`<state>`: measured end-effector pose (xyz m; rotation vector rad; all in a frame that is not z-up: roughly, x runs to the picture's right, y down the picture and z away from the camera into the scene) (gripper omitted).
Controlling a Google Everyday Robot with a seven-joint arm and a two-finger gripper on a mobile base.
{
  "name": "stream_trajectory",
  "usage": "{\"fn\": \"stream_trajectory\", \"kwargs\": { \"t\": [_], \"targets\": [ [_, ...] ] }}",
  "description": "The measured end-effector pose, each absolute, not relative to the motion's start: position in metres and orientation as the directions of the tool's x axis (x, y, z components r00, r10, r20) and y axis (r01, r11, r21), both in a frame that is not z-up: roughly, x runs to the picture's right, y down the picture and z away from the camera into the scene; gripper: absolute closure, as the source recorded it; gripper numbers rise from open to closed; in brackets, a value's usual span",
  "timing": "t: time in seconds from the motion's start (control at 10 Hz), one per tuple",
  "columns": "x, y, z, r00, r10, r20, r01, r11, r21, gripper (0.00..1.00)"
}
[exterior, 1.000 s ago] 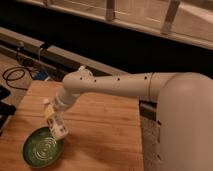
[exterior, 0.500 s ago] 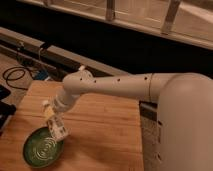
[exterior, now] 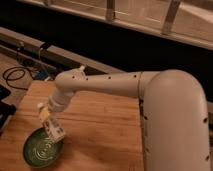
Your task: Place the bottle in the ceramic bowl
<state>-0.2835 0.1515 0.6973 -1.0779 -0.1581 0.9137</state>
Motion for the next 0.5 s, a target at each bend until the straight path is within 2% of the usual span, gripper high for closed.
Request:
{"fn": "stream_trajectory", "kwargs": {
  "t": [0.3,0.5],
  "targets": [
    [-0.309,0.218,0.690,0.694,0.643,-0.324,-0.531,0.154,-0.833,1.00],
    [-0.309,0.220,0.690,0.693,0.643,-0.326,-0.532,0.152,-0.833,0.95]
  ]
}}
